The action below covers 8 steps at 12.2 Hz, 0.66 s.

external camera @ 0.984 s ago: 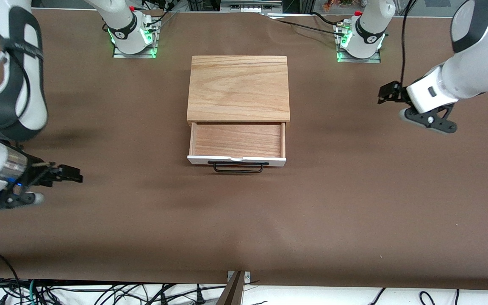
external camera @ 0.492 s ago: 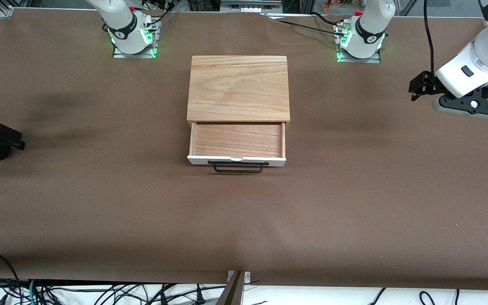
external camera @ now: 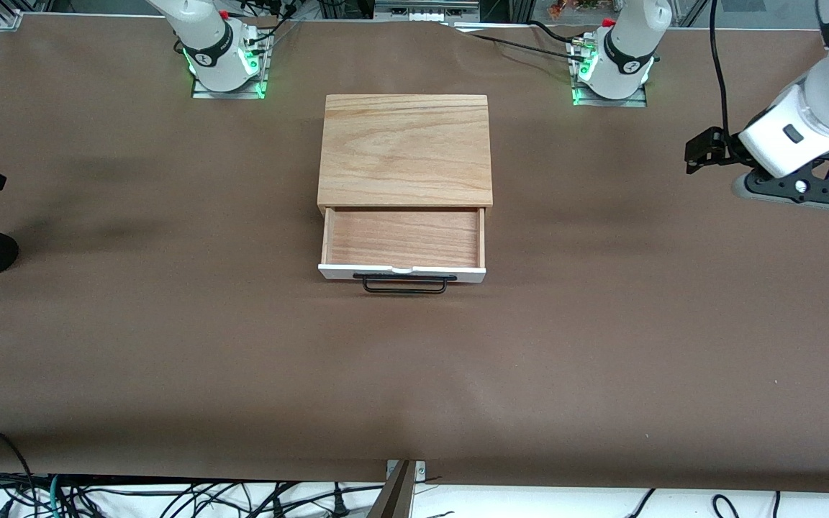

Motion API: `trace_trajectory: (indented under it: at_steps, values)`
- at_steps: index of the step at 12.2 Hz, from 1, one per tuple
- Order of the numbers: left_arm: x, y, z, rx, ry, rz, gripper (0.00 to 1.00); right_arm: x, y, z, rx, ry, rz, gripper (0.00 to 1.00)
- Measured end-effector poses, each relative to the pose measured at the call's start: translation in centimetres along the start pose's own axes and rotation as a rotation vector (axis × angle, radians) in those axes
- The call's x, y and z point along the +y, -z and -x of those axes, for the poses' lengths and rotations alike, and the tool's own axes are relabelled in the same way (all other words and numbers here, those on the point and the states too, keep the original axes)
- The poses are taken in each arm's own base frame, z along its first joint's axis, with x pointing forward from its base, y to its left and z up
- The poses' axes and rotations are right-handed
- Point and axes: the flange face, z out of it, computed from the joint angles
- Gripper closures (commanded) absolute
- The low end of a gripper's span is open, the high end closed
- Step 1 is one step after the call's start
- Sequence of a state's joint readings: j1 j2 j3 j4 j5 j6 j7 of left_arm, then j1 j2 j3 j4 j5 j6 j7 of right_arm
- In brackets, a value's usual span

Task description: Pull top drawer with both arms simultaneously

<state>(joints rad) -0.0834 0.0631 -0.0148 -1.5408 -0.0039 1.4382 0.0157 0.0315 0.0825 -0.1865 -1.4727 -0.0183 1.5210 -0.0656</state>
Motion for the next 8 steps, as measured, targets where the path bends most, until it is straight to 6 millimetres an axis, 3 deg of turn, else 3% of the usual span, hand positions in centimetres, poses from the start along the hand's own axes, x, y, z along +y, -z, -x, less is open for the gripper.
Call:
trace_trajectory:
  at_steps: [2,6,8]
  values:
    - [-1.2,0.1,0.0,0.003,0.024,0.009,0.00,-0.5,-0.9,0.8,-0.024,0.012,-0.007,0.00]
    - [1.0,0.1,0.0,0.003,0.036,0.000,0.00,-1.9,-2.4,0.1,-0.049,0.045,-0.006,0.00]
    - [1.0,0.1,0.0,0.003,0.041,0.000,0.00,-2.0,-2.6,0.0,-0.052,0.049,-0.005,0.00]
